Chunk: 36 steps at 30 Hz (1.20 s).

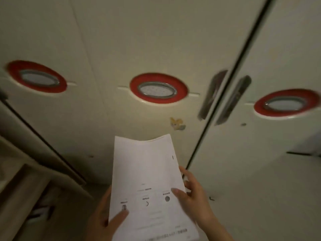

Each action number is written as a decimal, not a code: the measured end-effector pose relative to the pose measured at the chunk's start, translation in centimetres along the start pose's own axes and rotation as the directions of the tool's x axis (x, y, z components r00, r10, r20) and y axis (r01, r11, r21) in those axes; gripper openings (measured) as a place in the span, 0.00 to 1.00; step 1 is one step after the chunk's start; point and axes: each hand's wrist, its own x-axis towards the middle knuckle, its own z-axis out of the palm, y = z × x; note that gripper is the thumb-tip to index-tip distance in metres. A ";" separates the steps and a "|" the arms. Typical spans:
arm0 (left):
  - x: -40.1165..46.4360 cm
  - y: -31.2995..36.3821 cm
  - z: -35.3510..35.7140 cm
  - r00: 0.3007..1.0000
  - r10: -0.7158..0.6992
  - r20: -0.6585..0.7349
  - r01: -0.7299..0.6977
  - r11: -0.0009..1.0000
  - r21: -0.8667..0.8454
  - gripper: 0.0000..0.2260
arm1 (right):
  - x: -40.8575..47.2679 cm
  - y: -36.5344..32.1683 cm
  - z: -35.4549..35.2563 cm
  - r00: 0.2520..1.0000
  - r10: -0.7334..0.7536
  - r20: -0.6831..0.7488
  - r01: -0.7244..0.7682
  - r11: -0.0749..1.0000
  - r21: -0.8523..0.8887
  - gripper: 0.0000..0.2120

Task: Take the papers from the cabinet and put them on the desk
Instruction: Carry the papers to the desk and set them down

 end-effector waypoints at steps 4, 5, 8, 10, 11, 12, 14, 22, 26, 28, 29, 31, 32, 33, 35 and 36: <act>-1.2 2.6 8.6 0.983 0.154 0.104 -0.157 0.987 0.029 0.31 | -2.5 2.2 -9.5 0.991 0.030 -0.132 -0.022 0.998 0.065 0.29; -1.3 3.3 11.0 0.967 0.201 0.158 -0.211 0.976 0.046 0.31 | -3.2 2.9 -12.2 0.986 0.037 -0.163 -0.026 0.997 0.070 0.29; -2.2 5.9 19.1 0.921 0.283 0.268 -0.300 0.953 0.025 0.33 | -5.7 4.4 -20.5 0.958 0.054 -0.283 -0.029 0.995 0.091 0.29; -3.1 7.9 25.1 0.890 0.295 0.347 -0.290 0.955 -0.068 0.32 | -7.7 6.0 -26.2 0.922 0.070 -0.381 -0.037 0.995 0.095 0.29; -3.6 9.0 28.1 0.870 0.288 0.400 -0.270 0.957 -0.102 0.31 | -8.9 6.6 -29.0 0.898 0.082 -0.431 -0.038 0.993 0.110 0.29; -4.2 10.0 31.1 0.840 0.290 0.459 -0.265 0.957 -0.118 0.31 | -10.2 7.2 -31.7 0.871 0.095 -0.481 -0.039 0.991 0.125 0.29; -5.3 12.3 36.4 0.790 0.290 0.540 -0.256 0.957 -0.139 0.30 | -12.3 8.5 -36.5 0.807 0.123 -0.577 -0.049 0.989 0.143 0.29; -9.2 19.0 57.8 0.527 0.304 0.794 -0.262 0.946 -0.188 0.30 | -19.4 13.8 -52.2 0.516 0.235 -0.824 0.001 0.961 0.275 0.28; -12.8 22.6 69.7 0.308 0.305 0.901 -0.262 0.938 -0.228 0.31 | -22.7 17.3 -60.8 0.336 0.289 -0.896 0.044 0.946 0.322 0.27; -14.6 23.9 75.6 0.215 0.283 0.935 -0.260 0.939 -0.224 0.31 | -24.4 19.1 -64.8 0.256 0.317 -0.913 0.072 0.936 0.345 0.28; -15.6 24.5 78.3 0.173 0.271 0.947 -0.263 0.939 -0.221 0.30 | -25.3 19.9 -66.6 0.218 0.333 -0.917 0.080 0.931 0.357 0.28; -17.8 25.6 83.3 0.091 0.266 0.960 -0.270 0.934 -0.233 0.30 | -27.2 21.3 -70.0 0.152 0.368 -0.917 0.095 0.918 0.385 0.27; -18.9 26.0 85.7 0.048 0.263 0.964 -0.270 0.932 -0.241 0.30 | -28.2 21.9 -71.5 0.121 0.386 -0.914 0.099 0.912 0.398 0.27; -20.2 26.5 87.9 0.005 0.260 0.966 -0.270 0.930 -0.249 0.30 | -29.2 22.5 -73.0 0.089 0.401 -0.912 0.102 0.907 0.408 0.27; -22.7 27.1 92.1 -0.073 0.251 0.965 -0.282 0.923 -0.262 0.30 | -31.3 23.6 -75.6 0.025 0.429 -0.903 0.105 0.897 0.429 0.27; -24.0 27.3 94.1 -0.103 0.241 0.965 -0.287 0.922 -0.261 0.30 | -32.3 24.2 -76.9 -0.009 0.445 -0.896 0.111 0.891 0.441 0.27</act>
